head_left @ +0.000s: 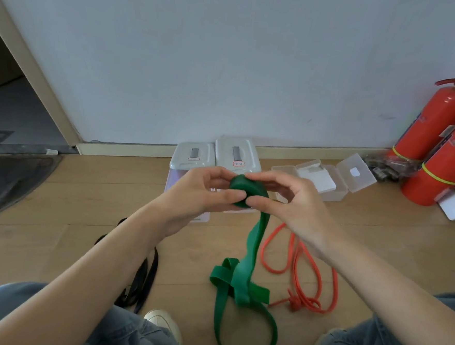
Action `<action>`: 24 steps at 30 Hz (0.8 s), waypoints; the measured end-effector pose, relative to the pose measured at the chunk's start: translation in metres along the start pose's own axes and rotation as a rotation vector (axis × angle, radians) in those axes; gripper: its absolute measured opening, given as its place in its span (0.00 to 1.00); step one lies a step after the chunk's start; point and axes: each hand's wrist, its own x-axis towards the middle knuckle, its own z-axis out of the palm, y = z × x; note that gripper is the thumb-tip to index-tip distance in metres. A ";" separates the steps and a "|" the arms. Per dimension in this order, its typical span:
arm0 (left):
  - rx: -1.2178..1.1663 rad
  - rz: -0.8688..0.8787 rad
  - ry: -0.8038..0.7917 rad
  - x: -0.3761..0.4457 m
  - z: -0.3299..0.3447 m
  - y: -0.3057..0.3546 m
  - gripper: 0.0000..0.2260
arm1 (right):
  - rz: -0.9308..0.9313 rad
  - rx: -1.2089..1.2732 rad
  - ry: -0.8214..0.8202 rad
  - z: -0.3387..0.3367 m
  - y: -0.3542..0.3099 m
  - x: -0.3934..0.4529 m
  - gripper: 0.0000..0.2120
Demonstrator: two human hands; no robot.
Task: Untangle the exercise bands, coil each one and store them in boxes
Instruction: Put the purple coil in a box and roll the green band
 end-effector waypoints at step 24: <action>-0.162 0.038 0.193 0.001 0.013 0.002 0.20 | 0.042 0.241 0.128 0.009 0.005 0.004 0.17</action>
